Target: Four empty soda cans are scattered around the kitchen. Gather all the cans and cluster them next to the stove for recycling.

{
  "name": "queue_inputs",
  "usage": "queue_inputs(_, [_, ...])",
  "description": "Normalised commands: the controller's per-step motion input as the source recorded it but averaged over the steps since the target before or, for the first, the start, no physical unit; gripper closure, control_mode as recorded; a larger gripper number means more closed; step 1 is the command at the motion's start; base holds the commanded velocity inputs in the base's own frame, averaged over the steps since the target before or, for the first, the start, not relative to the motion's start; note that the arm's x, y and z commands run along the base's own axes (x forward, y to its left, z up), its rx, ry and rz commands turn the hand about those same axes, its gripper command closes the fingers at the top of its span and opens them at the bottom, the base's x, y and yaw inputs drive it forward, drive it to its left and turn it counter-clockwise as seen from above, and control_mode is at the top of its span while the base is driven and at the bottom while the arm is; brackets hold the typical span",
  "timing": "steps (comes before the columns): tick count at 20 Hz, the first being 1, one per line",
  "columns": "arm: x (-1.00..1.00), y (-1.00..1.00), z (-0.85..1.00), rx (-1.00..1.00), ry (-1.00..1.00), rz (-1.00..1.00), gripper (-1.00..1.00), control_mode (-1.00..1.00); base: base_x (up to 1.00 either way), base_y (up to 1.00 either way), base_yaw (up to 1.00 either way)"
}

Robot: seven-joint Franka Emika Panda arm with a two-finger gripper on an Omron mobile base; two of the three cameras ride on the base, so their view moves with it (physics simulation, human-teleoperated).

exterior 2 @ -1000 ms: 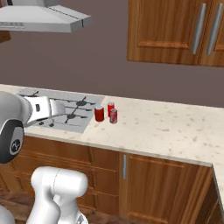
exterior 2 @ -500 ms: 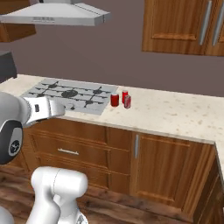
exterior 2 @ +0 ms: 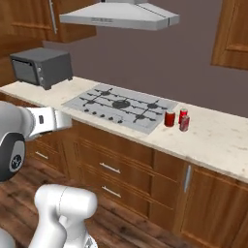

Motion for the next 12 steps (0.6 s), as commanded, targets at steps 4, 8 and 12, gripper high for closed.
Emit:
queue_inputs(4, [0.0,0.0,0.0,0.0,0.0,0.0,-1.0,1.0,-0.12,0.24,0.5])
queue_inputs(8, [0.0,0.0,0.0,0.0,0.0,0.0,-1.0,1.0,-0.13,0.25,0.5])
queue_inputs(12, [0.0,0.0,0.0,0.0,0.0,0.0,-1.0,1.0,-0.14,0.23,0.5])
